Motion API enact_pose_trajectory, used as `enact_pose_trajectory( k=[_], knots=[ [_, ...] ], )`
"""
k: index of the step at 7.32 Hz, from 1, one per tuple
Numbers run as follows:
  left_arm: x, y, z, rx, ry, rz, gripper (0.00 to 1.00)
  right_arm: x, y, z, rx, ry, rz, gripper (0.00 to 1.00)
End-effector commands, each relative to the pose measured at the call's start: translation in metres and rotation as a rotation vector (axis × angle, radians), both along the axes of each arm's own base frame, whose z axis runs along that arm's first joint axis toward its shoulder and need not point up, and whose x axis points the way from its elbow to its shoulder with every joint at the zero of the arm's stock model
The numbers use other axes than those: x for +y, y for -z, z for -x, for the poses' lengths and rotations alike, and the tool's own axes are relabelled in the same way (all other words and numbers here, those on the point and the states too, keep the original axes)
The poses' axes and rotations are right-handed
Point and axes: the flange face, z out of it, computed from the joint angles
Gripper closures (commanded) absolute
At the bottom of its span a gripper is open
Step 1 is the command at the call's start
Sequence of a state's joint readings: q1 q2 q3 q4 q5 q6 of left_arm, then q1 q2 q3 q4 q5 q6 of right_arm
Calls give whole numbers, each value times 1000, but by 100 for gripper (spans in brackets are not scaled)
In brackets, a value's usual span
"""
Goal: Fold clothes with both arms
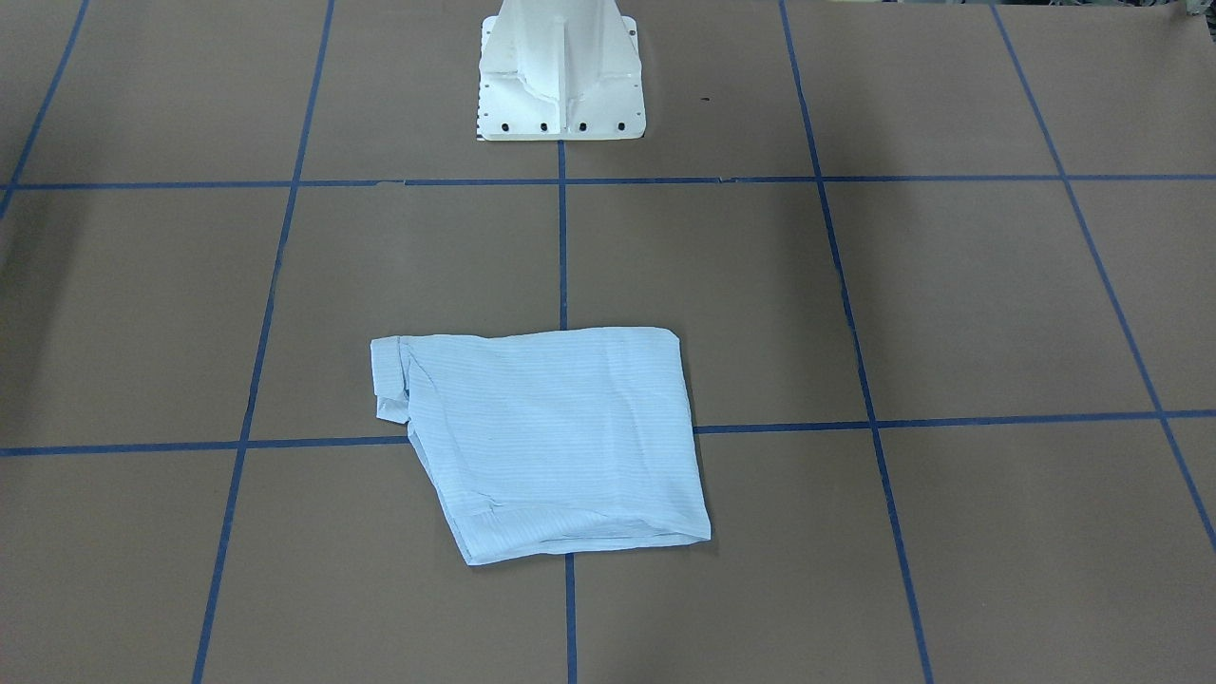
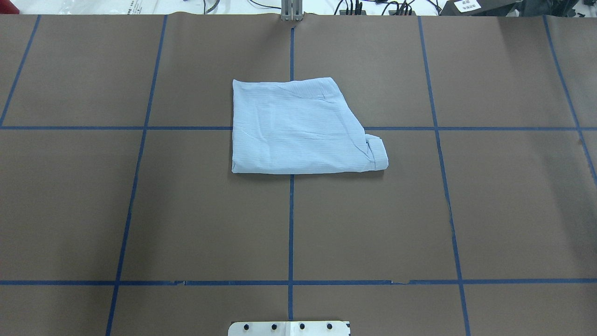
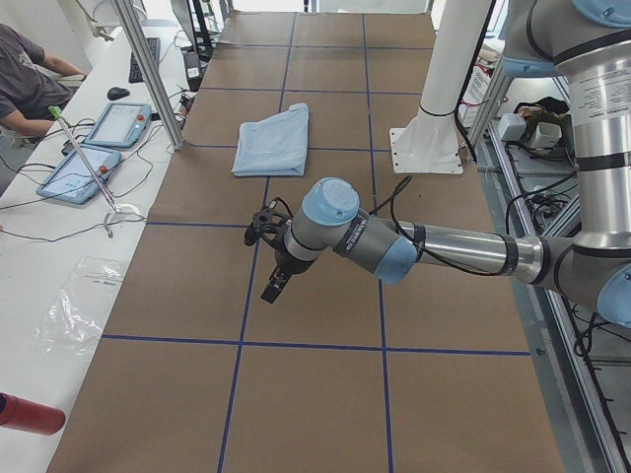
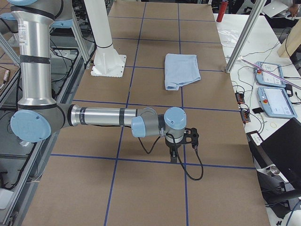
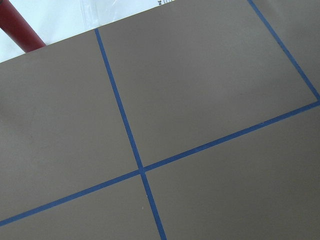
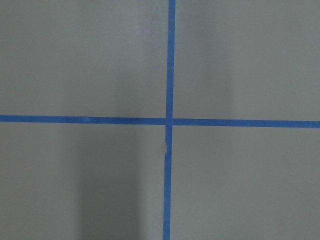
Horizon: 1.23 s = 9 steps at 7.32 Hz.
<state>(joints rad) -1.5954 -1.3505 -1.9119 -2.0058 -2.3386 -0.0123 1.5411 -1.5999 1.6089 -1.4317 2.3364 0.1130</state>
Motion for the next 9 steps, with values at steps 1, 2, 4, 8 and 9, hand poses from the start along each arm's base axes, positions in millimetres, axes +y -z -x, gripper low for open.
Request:
enact_pose_trajectory(
  k=[1, 2, 4, 8, 9],
  knots=[
    [-4, -1, 0, -1, -2, -2, 0, -2, -1, 0, -6, 2, 4, 0],
    [-5, -4, -1, 0, -3, 3, 0, -1, -4, 1, -12, 3, 40, 0],
    [-5, -8, 0, -9, 3, 12, 0, 2, 1, 1, -12, 2, 36, 0],
    [0, -56, 0, -9, 4, 107, 0, 13, -3, 1, -29, 10, 29, 0],
    [0, -57, 0, 2, 2, 113, 0, 15, -7, 2, -27, 6, 43, 0]
  ],
)
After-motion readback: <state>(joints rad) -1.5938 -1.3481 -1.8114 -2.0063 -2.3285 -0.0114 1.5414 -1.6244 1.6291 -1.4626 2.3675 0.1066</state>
